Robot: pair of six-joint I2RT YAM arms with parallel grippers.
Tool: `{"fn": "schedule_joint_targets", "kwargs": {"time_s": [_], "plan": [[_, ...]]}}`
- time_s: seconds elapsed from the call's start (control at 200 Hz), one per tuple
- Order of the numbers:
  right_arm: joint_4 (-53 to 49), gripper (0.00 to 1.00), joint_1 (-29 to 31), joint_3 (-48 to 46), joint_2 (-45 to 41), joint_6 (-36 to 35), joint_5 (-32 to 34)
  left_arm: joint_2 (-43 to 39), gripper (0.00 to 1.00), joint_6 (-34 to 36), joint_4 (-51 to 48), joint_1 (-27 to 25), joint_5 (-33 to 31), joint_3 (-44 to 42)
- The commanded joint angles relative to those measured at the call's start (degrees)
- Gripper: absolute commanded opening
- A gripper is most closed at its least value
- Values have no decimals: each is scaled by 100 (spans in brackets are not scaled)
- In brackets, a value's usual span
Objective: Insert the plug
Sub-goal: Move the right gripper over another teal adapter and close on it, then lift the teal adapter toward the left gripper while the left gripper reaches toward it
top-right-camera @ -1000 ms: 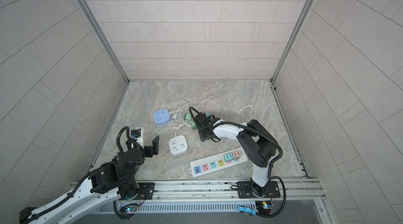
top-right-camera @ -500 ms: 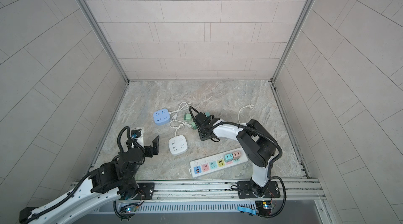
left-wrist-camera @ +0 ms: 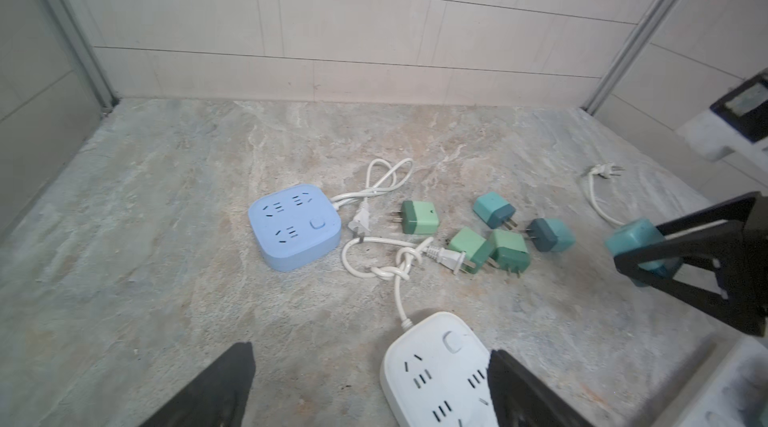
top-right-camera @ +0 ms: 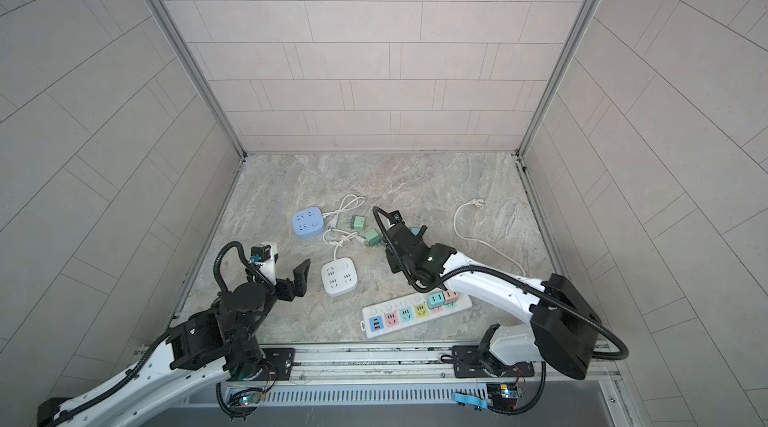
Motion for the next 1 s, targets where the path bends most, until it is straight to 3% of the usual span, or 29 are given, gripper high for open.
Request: {"fn": "schedule_joint_targets", "kwargs": {"time_s": [0.0, 0.12, 0.3, 0.465, 0.69, 0.781, 0.996], "plan": [[482, 15, 64, -478, -744, -240, 718, 377, 95, -24, 430, 31, 718, 361], [983, 10, 272, -924, -1509, -706, 1062, 1000, 96, 22, 802, 43, 1559, 596], [1398, 4, 341, -1290, -2086, -1350, 1269, 1845, 95, -202, 983, 391, 1998, 893], [1691, 0, 341, -1497, -2272, -1799, 1181, 2316, 93, -558, 1444, 1302, 3873, 921], [2656, 0, 561, -2234, -2784, -3007, 59, 2427, 90, -403, 1199, 1347, 4070, 1094], [3002, 0, 843, -2515, -2980, -3557, -33, 2394, 88, -314, 1069, 1352, 4131, 1153], [3175, 0, 1199, -2645, -3003, -4502, -283, 2565, 80, -130, 1417, 1311, 5190, 1169]]}}
